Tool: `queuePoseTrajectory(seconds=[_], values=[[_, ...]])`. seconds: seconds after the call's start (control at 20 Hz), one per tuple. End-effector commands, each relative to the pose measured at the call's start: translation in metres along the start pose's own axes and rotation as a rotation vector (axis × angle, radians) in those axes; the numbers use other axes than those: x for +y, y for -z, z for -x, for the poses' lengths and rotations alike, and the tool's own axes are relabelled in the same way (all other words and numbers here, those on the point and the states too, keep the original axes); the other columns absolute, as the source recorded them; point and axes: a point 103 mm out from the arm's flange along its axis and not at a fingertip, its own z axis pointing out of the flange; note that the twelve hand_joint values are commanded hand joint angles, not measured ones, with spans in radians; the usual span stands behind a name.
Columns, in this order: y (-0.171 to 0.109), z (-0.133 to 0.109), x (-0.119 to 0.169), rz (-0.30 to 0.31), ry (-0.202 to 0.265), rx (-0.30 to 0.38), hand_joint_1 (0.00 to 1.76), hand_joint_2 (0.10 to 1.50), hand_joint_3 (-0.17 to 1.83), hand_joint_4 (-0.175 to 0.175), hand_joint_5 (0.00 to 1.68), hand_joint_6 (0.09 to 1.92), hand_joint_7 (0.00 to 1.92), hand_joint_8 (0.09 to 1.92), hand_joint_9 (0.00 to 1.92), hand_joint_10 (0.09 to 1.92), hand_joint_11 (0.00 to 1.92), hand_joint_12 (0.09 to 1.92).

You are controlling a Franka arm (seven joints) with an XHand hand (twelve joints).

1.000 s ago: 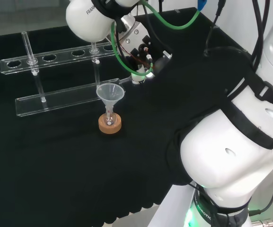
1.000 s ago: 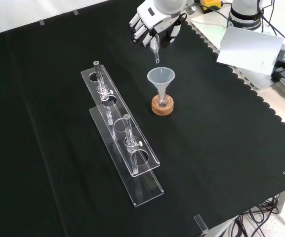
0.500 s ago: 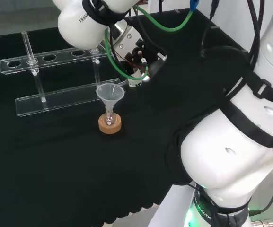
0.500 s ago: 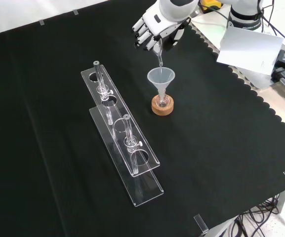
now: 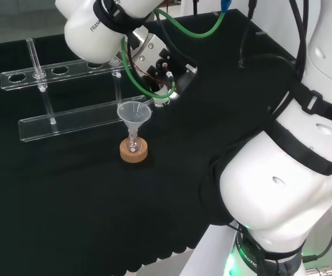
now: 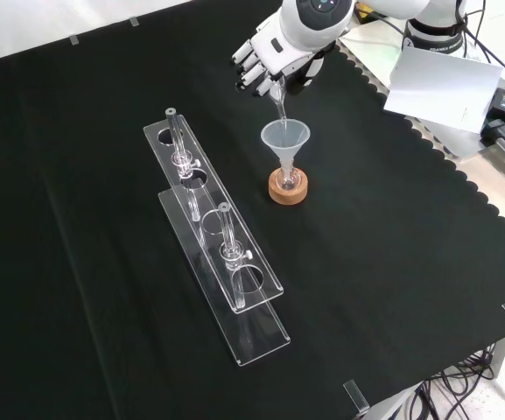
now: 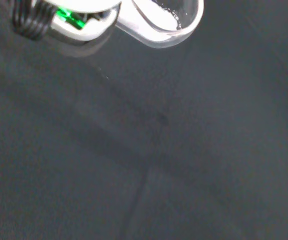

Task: Pour all the NaCl from the weighing funnel into the round-bottom flask.

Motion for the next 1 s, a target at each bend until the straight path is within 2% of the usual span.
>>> queuePoseTrajectory(seconds=[0.05, 1.0], values=[[0.0021, 0.0012, 0.0033, 0.005, 0.003, -0.017, 1.09, 0.69, 0.66, 0.175, 1.18, 0.83, 0.59, 0.63, 0.94, 0.35, 0.73, 1.1], [0.0079, -0.0028, 0.0086, -0.011, 0.014, -0.112, 1.09, 0.69, 0.66, 0.175, 1.19, 0.83, 0.58, 0.63, 0.94, 0.34, 0.72, 1.1]])
